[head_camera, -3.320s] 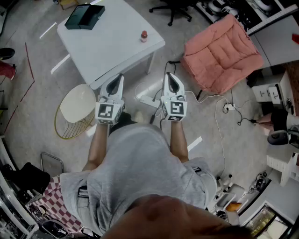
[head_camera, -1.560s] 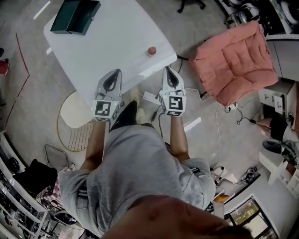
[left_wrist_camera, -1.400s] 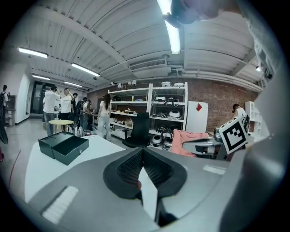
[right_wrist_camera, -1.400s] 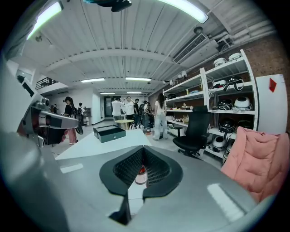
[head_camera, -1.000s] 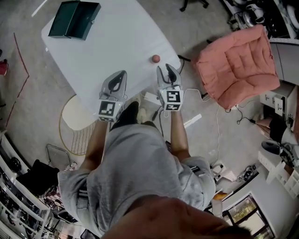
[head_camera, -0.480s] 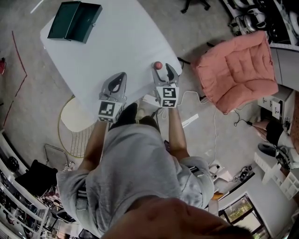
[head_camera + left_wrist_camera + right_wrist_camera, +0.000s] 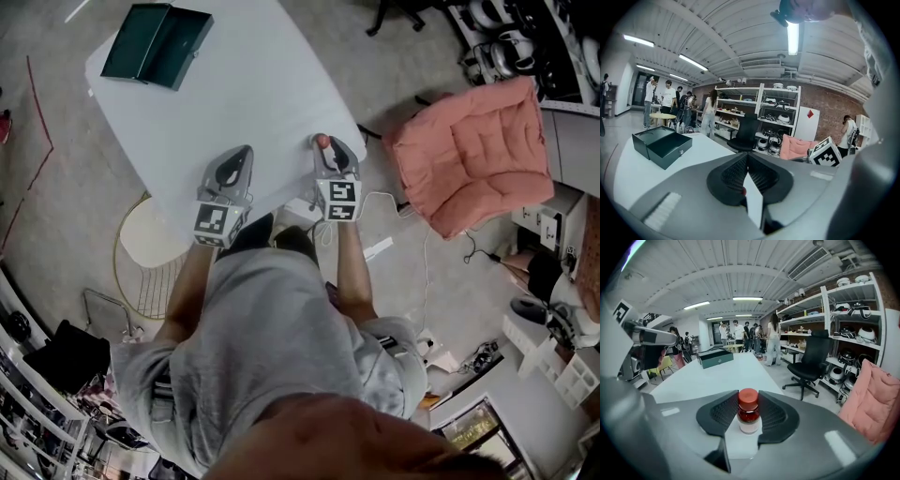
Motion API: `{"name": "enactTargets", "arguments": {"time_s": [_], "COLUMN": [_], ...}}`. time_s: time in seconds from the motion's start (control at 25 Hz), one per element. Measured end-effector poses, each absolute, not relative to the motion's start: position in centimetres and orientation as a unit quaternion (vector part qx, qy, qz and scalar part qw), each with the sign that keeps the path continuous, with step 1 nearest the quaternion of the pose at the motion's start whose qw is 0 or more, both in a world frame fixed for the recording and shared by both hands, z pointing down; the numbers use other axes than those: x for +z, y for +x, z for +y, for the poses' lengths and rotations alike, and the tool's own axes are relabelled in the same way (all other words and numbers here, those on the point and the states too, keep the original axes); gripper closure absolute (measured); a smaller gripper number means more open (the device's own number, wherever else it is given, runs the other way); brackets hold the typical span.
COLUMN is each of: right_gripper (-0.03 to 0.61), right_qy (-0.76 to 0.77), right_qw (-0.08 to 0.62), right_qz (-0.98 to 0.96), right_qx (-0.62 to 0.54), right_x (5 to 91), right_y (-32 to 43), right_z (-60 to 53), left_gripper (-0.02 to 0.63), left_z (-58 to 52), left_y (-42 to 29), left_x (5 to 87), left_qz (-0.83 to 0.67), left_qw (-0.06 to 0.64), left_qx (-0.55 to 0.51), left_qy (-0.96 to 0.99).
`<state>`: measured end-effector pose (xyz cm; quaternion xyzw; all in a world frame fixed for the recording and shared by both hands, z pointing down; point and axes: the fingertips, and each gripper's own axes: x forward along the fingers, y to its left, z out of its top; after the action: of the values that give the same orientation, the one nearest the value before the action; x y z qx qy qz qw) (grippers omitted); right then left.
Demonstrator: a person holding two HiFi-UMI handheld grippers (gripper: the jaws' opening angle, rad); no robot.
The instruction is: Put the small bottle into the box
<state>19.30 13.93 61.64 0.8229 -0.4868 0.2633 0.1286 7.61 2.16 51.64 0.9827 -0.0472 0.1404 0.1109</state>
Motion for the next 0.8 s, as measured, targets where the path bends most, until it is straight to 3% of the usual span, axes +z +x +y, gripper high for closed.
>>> {"name": "enactTargets", "arguments": {"time_s": [0.8], "right_gripper": [0.446], "right_qy": [0.831], "right_qw": [0.103], "right_qz": [-0.521], "right_qx": [0.165], "right_x": [50.7], "right_y": [18.2], "right_z": [12.1], "left_gripper": [0.603], "left_z": [-1.4], "left_y": [3.8], "left_x": [47.1], "left_qz": [-0.125], "left_qw": [0.093], "left_qx": [0.085], "left_qy": [0.984]}}
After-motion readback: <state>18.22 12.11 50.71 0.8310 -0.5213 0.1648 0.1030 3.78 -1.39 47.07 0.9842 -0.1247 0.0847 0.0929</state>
